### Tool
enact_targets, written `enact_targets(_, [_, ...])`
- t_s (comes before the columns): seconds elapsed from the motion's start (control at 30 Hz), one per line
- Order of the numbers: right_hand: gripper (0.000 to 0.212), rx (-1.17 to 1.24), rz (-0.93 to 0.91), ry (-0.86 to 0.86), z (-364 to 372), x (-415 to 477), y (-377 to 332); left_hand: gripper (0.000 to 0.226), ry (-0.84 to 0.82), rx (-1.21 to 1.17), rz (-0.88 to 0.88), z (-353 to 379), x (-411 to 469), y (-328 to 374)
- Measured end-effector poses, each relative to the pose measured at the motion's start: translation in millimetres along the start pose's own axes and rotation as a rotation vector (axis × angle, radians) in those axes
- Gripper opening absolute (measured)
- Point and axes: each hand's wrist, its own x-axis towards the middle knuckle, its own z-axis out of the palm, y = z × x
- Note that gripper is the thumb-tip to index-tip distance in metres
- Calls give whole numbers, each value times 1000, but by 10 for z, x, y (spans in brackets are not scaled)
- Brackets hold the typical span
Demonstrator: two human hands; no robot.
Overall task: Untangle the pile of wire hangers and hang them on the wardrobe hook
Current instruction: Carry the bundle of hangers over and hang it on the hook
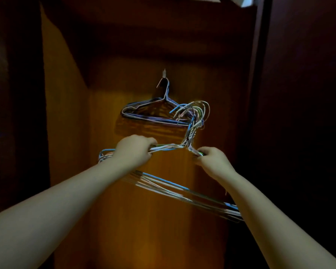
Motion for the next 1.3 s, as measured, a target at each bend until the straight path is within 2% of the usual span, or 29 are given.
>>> enact_targets(0.2, [8,67,-13,22,201,1015,-10,33,114,50,-28,329,914,-316])
enact_targets(0.33, [29,117,-70,68,332,1995,-110,32,247,74,-86,425,1703,-628])
enact_targets(0.47, [13,61,-113,111,185,2886,-167,26,357,40,-87,603,2531,-796])
enact_targets(0.6, [12,-11,-111,140,6,3392,-139,24,391,77,-100,763,3012,-785])
enact_targets(0.73, [23,-28,-147,129,-67,3699,-176,26,446,42,-130,776,3286,-847])
enact_targets(0.8, [15,-76,-185,114,-39,3789,-277,19,486,-4,-111,840,3321,-968])
enact_targets(0.87, [20,-128,-236,105,21,3861,-371,16,485,30,-117,896,3293,-1077])
enact_targets(1.17, [24,-431,-388,152,241,3947,-438,18,507,132,-121,948,3189,-1271])
enact_targets(1.3, [16,-484,-442,203,101,3952,-457,18,499,102,-126,941,3228,-1170])
